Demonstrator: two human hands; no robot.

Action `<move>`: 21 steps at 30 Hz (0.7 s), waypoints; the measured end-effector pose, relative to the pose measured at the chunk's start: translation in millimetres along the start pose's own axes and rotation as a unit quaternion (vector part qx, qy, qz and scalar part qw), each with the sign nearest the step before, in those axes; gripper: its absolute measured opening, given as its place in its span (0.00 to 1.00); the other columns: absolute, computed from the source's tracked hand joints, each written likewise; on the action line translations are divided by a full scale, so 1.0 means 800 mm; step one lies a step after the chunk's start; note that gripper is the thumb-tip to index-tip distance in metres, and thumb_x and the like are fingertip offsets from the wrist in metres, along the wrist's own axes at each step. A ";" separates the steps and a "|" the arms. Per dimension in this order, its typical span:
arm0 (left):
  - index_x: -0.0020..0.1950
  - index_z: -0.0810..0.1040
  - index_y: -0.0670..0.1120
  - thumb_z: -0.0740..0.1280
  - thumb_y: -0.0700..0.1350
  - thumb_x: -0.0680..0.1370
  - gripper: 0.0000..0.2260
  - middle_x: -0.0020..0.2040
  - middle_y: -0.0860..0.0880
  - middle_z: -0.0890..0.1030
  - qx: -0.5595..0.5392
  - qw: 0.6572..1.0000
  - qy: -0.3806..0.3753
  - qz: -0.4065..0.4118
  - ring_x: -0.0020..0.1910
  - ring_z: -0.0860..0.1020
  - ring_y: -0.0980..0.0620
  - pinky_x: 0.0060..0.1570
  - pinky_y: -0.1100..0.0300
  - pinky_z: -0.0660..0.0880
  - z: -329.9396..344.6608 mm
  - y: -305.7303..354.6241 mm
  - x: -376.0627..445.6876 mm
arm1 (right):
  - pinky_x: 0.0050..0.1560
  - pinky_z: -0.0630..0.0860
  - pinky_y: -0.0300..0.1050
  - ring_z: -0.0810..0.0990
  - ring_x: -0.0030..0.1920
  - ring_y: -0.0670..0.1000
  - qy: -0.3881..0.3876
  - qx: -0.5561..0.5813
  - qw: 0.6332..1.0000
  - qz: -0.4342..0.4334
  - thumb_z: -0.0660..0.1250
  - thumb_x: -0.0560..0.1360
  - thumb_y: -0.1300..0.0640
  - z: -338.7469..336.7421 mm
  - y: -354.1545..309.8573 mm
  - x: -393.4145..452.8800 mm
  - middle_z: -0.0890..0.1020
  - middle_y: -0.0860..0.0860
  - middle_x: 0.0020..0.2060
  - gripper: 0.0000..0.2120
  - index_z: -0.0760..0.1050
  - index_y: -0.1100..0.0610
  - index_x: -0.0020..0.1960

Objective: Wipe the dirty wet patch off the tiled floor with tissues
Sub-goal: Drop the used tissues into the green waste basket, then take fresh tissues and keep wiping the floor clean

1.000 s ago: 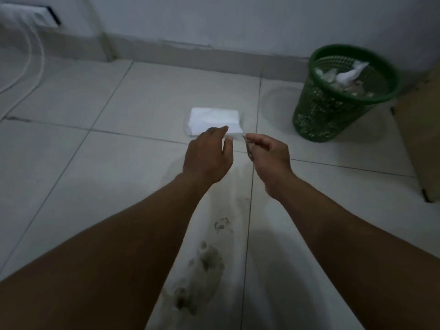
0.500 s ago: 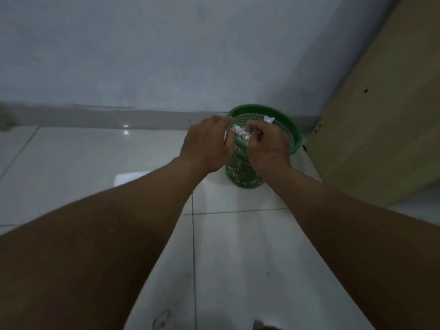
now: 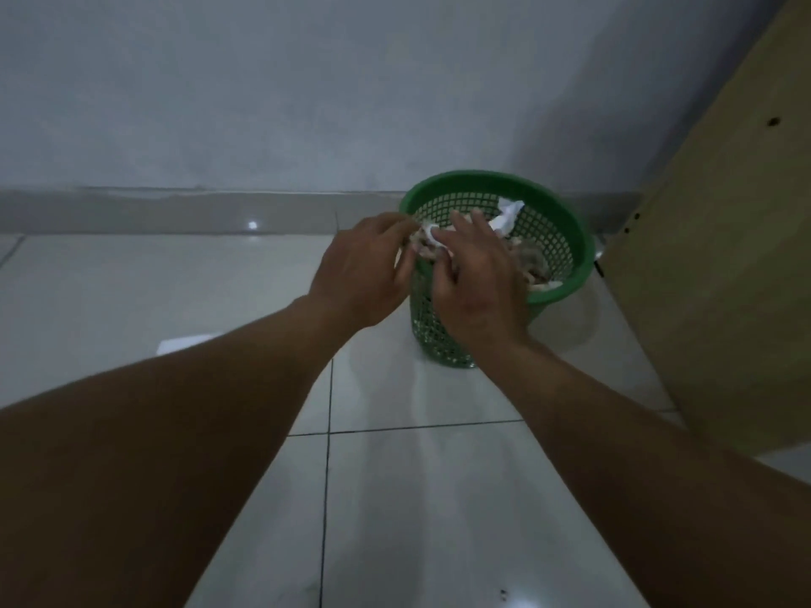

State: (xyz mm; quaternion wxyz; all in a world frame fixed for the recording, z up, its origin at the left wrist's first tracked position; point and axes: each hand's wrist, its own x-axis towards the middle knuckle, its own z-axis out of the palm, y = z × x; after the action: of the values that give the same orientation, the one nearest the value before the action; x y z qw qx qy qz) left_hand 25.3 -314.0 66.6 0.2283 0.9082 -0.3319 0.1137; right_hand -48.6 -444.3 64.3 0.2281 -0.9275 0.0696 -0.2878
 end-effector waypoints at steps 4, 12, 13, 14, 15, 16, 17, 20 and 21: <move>0.72 0.72 0.44 0.57 0.50 0.82 0.20 0.70 0.45 0.74 0.023 0.999 0.026 -0.022 0.68 0.72 0.46 0.65 0.49 0.70 -0.012 -0.047 -0.021 | 0.71 0.65 0.57 0.70 0.70 0.56 0.018 -0.038 0.991 -0.124 0.60 0.78 0.60 0.041 -0.024 -0.011 0.78 0.56 0.64 0.14 0.78 0.58 0.61; 0.71 0.73 0.44 0.56 0.50 0.82 0.20 0.69 0.45 0.76 0.071 0.993 0.020 -0.096 0.67 0.74 0.46 0.63 0.50 0.70 -0.044 -0.140 -0.096 | 0.71 0.66 0.54 0.72 0.69 0.55 -0.055 0.038 0.981 -0.180 0.64 0.78 0.62 0.137 -0.092 -0.038 0.79 0.56 0.63 0.14 0.78 0.60 0.62; 0.71 0.73 0.44 0.56 0.50 0.82 0.20 0.69 0.45 0.76 0.075 0.991 0.017 -0.106 0.67 0.74 0.46 0.63 0.49 0.71 -0.045 -0.154 -0.109 | 0.71 0.67 0.53 0.73 0.68 0.54 -0.068 0.048 0.980 -0.179 0.65 0.77 0.61 0.152 -0.101 -0.044 0.79 0.56 0.63 0.14 0.79 0.59 0.62; 0.72 0.72 0.44 0.55 0.50 0.82 0.21 0.69 0.45 0.76 0.078 0.990 0.011 -0.118 0.67 0.74 0.46 0.64 0.49 0.71 -0.047 -0.166 -0.120 | 0.71 0.67 0.51 0.74 0.68 0.54 -0.082 0.054 0.980 -0.174 0.65 0.77 0.61 0.166 -0.108 -0.049 0.79 0.55 0.63 0.14 0.79 0.59 0.62; 0.72 0.72 0.44 0.55 0.50 0.82 0.21 0.69 0.45 0.75 0.079 0.989 0.005 -0.127 0.67 0.74 0.46 0.64 0.49 0.71 -0.046 -0.175 -0.128 | 0.71 0.66 0.49 0.74 0.67 0.53 -0.098 0.055 0.979 -0.168 0.66 0.77 0.60 0.174 -0.112 -0.054 0.79 0.55 0.63 0.14 0.79 0.58 0.62; 0.72 0.72 0.44 0.54 0.50 0.82 0.22 0.69 0.45 0.75 0.082 0.987 0.001 -0.141 0.67 0.73 0.46 0.65 0.49 0.71 -0.046 -0.187 -0.140 | 0.70 0.65 0.47 0.75 0.67 0.52 -0.116 0.059 0.978 -0.163 0.66 0.77 0.60 0.186 -0.118 -0.059 0.79 0.54 0.63 0.15 0.79 0.58 0.63; 0.72 0.72 0.44 0.54 0.50 0.82 0.22 0.69 0.45 0.75 0.083 0.985 -0.002 -0.153 0.68 0.73 0.46 0.65 0.49 0.71 -0.045 -0.196 -0.148 | 0.69 0.64 0.46 0.75 0.67 0.52 -0.131 0.062 0.976 -0.160 0.67 0.77 0.59 0.195 -0.120 -0.062 0.79 0.54 0.63 0.15 0.78 0.57 0.64; 0.72 0.72 0.43 0.55 0.49 0.81 0.21 0.69 0.44 0.75 0.093 0.979 -0.008 -0.180 0.67 0.73 0.45 0.64 0.49 0.71 -0.038 -0.221 -0.176 | 0.69 0.65 0.45 0.74 0.67 0.51 -0.179 0.071 0.970 -0.148 0.66 0.77 0.58 0.222 -0.123 -0.075 0.79 0.53 0.64 0.16 0.78 0.56 0.64; 0.72 0.72 0.43 0.55 0.49 0.81 0.22 0.69 0.44 0.75 0.093 0.976 -0.015 -0.194 0.68 0.73 0.45 0.64 0.49 0.71 -0.035 -0.229 -0.186 | 0.69 0.65 0.46 0.74 0.68 0.51 -0.192 0.074 0.967 -0.148 0.66 0.78 0.57 0.232 -0.123 -0.080 0.78 0.52 0.65 0.16 0.78 0.56 0.65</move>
State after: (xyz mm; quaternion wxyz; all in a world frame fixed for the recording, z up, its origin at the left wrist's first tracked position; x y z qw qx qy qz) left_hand 31.3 -94.5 -24.7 0.1553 0.9741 -0.1408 0.0845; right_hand 3.7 -269.5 -58.2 0.2604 -0.9458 -0.1355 -0.1391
